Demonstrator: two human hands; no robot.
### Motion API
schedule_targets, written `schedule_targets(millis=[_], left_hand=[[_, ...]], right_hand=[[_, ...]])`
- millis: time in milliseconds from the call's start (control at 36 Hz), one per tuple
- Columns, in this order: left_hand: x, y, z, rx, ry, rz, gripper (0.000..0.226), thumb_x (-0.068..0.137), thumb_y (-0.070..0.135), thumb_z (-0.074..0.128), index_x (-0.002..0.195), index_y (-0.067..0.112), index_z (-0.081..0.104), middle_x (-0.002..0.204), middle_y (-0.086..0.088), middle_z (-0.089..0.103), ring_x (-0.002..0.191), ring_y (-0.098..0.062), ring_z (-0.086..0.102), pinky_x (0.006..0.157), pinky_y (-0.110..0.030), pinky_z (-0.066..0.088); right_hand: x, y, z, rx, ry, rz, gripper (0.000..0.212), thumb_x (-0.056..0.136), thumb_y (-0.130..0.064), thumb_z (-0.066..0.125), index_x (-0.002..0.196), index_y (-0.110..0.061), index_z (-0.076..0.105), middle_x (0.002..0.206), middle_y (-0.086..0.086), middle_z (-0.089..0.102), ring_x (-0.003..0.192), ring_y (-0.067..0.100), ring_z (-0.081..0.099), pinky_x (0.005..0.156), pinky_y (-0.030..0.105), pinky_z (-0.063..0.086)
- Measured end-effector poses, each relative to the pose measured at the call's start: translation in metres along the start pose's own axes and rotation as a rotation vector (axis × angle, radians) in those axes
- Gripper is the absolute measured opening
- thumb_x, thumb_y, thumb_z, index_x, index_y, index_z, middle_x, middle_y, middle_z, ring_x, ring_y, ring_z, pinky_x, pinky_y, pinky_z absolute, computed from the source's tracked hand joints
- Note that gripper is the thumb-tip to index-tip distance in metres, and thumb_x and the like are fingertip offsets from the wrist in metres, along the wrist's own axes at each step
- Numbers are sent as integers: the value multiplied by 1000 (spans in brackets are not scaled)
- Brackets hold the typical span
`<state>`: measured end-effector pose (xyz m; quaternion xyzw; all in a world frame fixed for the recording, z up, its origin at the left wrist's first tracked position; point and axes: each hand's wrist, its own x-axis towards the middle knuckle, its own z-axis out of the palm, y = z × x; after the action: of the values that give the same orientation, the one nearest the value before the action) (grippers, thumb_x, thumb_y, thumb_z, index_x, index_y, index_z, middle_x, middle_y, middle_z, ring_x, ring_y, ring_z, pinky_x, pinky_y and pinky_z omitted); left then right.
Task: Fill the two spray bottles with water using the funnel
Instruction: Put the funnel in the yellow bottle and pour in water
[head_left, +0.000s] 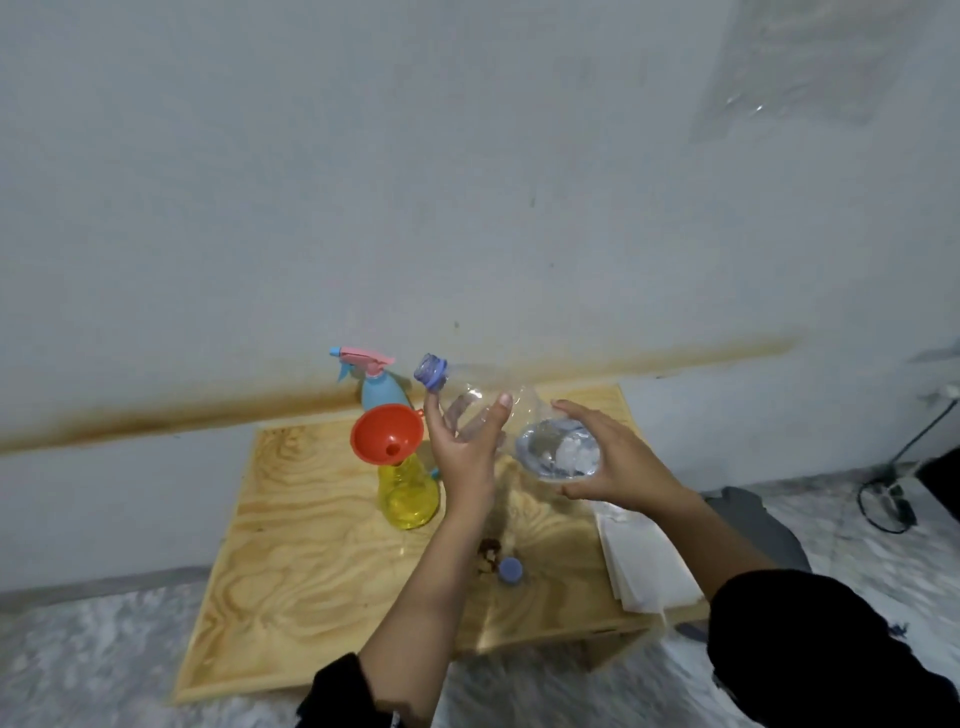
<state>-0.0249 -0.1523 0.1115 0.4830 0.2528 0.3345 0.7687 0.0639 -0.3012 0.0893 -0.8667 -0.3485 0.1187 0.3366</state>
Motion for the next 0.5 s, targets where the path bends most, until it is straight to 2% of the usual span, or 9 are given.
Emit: schedule_targets(millis=[28, 83, 139, 222, 306, 361, 417, 444, 500], left_hand=[[-2, -4, -1, -33, 28, -31, 66, 79, 9, 74, 127, 38, 41, 123, -7, 54, 90, -5, 66, 77, -40, 56], [-4, -11, -2, -74, 76, -57, 61, 80, 9, 72, 124, 38, 42, 117, -6, 56, 86, -4, 68, 69, -32, 58], [-6, -18, -2, -113, 122, -89, 60, 80, 9, 72, 125, 35, 41, 116, -6, 57, 94, -16, 67, 60, -22, 54], [-5, -29, -3, -145, 159, -162, 66, 82, 15, 71, 137, 29, 36, 124, -7, 58, 106, -26, 64, 61, -26, 53], [-4, -36, -3, -162, 177, -199, 66, 84, 21, 70, 138, 34, 35, 122, -2, 60, 102, -25, 66, 59, -30, 55], [-3, -38, -1, -192, 188, -204, 61, 84, 20, 70, 134, 36, 39, 118, 0, 60, 96, -21, 67, 74, -40, 57], [-1, -39, 2, -225, 202, -204, 58, 84, 18, 70, 132, 35, 42, 118, -2, 61, 100, -20, 66, 93, -52, 50], [0, -38, 3, -238, 211, -205, 58, 84, 17, 70, 132, 33, 42, 118, -2, 60, 102, -21, 65, 95, -55, 48], [1, -38, 6, -252, 219, -214, 58, 85, 17, 69, 133, 33, 41, 118, 2, 59, 102, -19, 63, 91, -55, 50]], right_hand=[[0, 1, -2, -33, -35, 4, 95, 57, -33, 78, 134, -54, 26, 133, -9, 47, 120, 15, 46, 97, 40, 44], [2, 2, -6, -98, -87, 6, 96, 57, -36, 78, 136, -51, 25, 133, -9, 47, 119, 16, 46, 94, 40, 45], [3, 3, -10, -149, -120, 5, 97, 58, -38, 79, 136, -50, 24, 132, -9, 47, 118, 15, 46, 92, 39, 46], [7, 3, -15, -246, -167, 13, 98, 59, -40, 79, 137, -51, 20, 130, -8, 46, 118, 17, 46, 91, 41, 44], [12, 0, -20, -329, -200, 27, 98, 61, -38, 78, 139, -49, 19, 127, -6, 46, 119, 19, 43, 87, 39, 37], [15, -3, -24, -367, -211, 24, 98, 62, -37, 78, 139, -48, 19, 123, -5, 46, 118, 20, 43, 83, 37, 33], [18, -6, -30, -397, -224, 31, 98, 62, -36, 78, 139, -48, 19, 121, -4, 45, 117, 21, 42, 83, 38, 32], [19, -7, -32, -408, -229, 34, 98, 62, -35, 78, 139, -48, 19, 121, -4, 44, 117, 21, 41, 84, 38, 32], [22, -9, -36, -429, -235, 33, 98, 62, -35, 77, 140, -47, 19, 122, -4, 44, 117, 21, 41, 87, 40, 33]])
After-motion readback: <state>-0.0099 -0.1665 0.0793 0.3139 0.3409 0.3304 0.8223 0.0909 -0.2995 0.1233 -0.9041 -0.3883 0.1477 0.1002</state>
